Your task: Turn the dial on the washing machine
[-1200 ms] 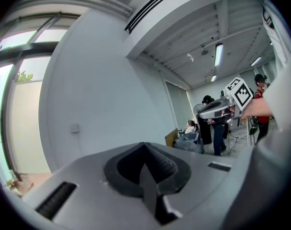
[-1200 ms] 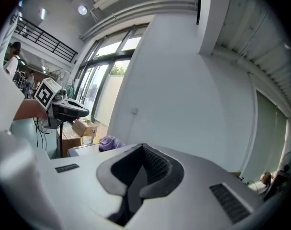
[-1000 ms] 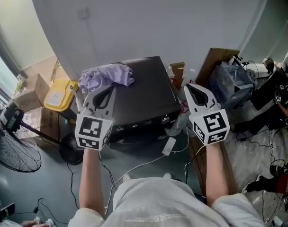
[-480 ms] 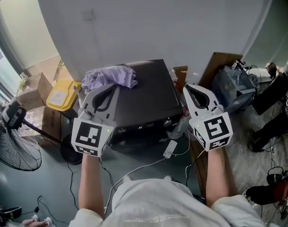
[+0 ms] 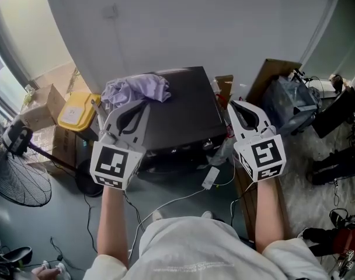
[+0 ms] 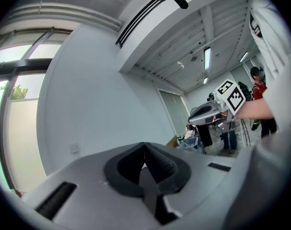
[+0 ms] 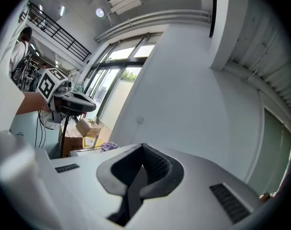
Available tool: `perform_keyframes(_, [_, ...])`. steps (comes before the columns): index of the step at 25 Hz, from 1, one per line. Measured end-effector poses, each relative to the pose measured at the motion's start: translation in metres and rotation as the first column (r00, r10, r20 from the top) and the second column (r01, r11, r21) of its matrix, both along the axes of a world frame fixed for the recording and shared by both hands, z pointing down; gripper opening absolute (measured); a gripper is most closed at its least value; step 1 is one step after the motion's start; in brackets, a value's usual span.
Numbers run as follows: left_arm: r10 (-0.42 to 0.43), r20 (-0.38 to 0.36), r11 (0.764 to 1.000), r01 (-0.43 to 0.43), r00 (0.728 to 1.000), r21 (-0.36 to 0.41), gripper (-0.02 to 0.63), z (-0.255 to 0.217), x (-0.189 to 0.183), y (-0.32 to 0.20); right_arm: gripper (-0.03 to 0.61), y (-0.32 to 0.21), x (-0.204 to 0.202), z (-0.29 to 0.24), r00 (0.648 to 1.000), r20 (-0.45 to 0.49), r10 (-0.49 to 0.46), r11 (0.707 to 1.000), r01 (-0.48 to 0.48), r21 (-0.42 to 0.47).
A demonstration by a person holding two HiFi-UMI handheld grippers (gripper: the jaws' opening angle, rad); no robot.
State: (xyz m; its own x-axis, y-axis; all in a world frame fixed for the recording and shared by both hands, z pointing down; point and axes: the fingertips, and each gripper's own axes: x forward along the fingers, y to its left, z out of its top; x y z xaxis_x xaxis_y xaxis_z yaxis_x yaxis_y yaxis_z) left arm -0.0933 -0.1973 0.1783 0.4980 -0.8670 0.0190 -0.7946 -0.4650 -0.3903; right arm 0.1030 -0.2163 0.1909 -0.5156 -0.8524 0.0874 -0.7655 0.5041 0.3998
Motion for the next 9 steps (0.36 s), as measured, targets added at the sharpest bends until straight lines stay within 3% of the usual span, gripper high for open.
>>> perform_keyframes(9, [-0.011,-0.029,1.0,0.01,1.0,-0.015,0.015,0.0099,-0.004,0.0008,0.015,0.0017,-0.003,0.0053,1.0,-0.005,-0.008,1.0,0.008,-0.007])
